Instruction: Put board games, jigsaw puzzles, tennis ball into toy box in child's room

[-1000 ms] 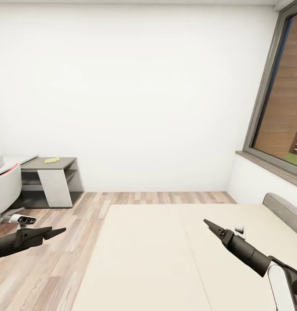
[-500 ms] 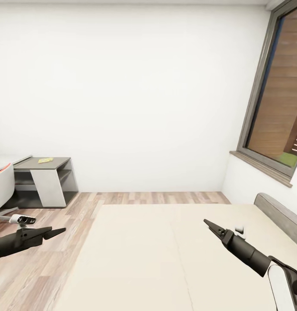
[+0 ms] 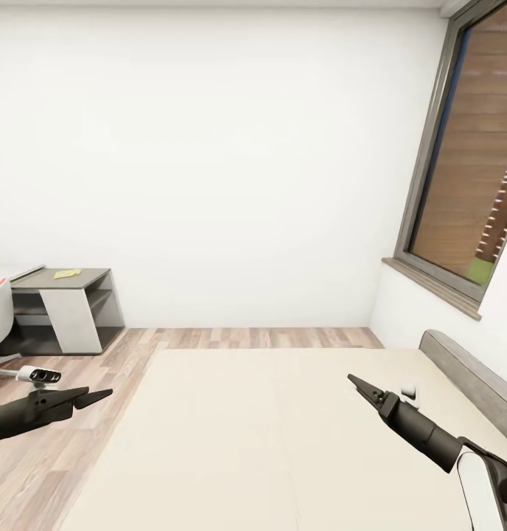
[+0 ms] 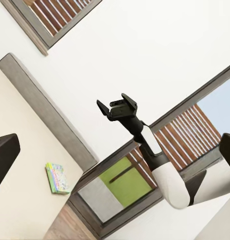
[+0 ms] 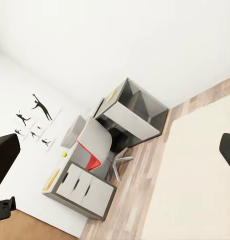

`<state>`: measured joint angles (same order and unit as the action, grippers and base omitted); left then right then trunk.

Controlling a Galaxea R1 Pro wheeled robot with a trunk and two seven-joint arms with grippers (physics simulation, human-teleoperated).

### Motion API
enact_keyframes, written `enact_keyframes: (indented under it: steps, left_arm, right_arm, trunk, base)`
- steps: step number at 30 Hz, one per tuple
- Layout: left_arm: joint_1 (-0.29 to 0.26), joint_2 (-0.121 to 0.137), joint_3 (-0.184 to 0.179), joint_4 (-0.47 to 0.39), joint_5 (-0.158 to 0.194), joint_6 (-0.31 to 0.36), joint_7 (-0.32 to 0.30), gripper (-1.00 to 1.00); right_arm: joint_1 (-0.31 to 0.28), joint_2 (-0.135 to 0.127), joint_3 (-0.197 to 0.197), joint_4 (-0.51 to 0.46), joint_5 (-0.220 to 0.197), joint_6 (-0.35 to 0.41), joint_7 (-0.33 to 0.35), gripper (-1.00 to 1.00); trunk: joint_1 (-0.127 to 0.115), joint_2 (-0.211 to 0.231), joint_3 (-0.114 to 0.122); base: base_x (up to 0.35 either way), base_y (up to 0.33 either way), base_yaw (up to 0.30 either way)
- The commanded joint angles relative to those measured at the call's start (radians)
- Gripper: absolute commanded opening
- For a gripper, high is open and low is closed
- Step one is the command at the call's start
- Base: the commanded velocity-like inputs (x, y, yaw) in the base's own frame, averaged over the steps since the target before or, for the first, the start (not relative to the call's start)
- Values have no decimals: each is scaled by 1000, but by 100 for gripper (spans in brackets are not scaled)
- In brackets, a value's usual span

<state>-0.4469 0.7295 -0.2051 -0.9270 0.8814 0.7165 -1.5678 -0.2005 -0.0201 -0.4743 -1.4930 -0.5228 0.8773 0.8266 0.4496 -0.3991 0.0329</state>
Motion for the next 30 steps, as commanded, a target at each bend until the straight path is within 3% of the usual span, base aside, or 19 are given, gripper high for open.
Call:
enact_keyframes:
  steps: [1,30]
  left_arm:
    - [-1,2,-5,0,5,11,-3,100]
    - [-1,2,-5,0,5,11,-3,100]
  right_arm:
    - [0,0,-1,0,0,5,3,100]
    - [0,0,-1,0,0,5,3,100]
  trunk:
    - [0,-1,0]
    - [0,-1,0]
  base:
    - [0,-291,0]
    - [0,-291,0]
